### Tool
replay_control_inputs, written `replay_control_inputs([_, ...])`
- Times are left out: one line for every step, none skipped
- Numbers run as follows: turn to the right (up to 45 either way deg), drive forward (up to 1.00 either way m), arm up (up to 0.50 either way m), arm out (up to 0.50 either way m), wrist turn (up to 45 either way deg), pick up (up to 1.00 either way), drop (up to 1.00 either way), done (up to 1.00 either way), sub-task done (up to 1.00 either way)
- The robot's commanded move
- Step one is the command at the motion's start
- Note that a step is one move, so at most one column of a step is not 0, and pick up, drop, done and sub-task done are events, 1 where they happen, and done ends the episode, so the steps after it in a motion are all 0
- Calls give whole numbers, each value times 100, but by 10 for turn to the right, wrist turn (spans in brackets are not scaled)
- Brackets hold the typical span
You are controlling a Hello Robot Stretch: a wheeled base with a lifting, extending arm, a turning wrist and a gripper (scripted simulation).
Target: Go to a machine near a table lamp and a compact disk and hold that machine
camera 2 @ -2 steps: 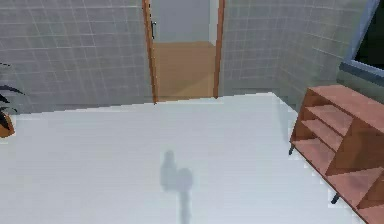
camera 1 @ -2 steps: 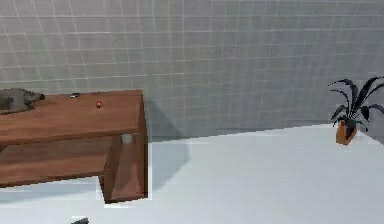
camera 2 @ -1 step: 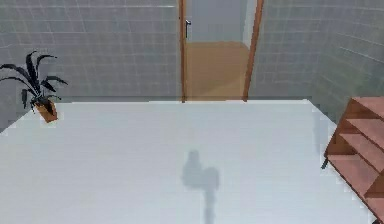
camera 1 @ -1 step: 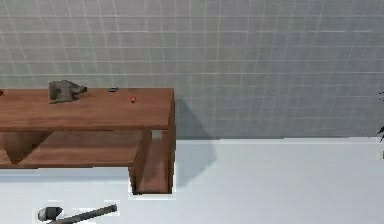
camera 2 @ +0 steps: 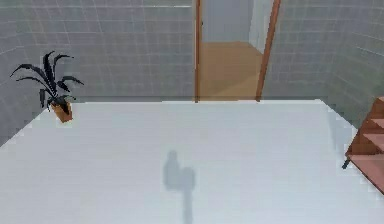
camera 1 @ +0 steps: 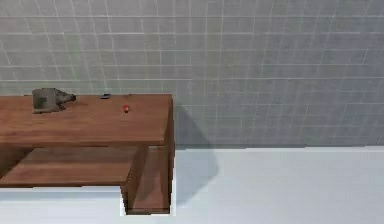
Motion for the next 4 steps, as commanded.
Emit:
replay_control_inputs([450,0,0,0,0,0,0,0,0])
replay_control_inputs([0,45,0,0,0,0,0,0,0])
replay_control_inputs([420,0,0,0,0,0,0,0,0])
replay_control_inputs([0,45,0,0,0,0,0,0,0])
